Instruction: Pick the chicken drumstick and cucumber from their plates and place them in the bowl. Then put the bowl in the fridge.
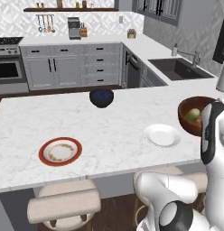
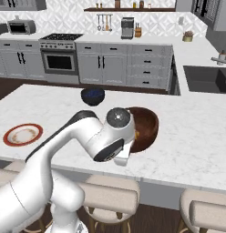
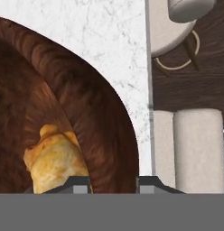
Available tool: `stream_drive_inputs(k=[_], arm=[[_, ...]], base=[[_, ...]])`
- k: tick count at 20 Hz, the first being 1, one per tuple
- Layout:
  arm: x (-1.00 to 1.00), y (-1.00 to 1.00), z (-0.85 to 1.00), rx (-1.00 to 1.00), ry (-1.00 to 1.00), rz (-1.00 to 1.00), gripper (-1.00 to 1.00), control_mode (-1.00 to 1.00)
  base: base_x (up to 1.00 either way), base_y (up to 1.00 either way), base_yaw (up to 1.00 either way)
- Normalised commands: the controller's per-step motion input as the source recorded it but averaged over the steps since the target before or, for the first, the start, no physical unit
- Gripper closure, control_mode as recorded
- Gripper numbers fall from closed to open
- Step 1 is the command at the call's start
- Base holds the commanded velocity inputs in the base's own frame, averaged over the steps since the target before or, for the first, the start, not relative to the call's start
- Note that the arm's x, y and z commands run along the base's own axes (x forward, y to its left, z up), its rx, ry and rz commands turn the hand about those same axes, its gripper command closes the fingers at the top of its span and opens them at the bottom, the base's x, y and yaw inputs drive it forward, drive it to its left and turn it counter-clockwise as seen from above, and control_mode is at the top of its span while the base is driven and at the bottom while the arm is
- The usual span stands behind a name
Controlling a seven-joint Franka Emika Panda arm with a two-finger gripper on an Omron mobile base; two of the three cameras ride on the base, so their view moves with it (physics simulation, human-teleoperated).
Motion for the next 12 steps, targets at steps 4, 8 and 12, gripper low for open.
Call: stream_drive_inputs(k=[4, 8, 12], arm=[[-0.16, 0.66, 0.75, 0.05, 0.08, 0.00, 1.00, -1.00], [-0.40, 0.43, 0.47, 0.09, 0.00, 0.00, 1.00, -1.00], [-0.46, 0.36, 0.30, 0.08, 0.00, 0.00, 1.00, -1.00]], base=[[0.00, 0.00, 0.00], [0.00, 0.00, 0.00], [0.00, 0.00, 0.00]])
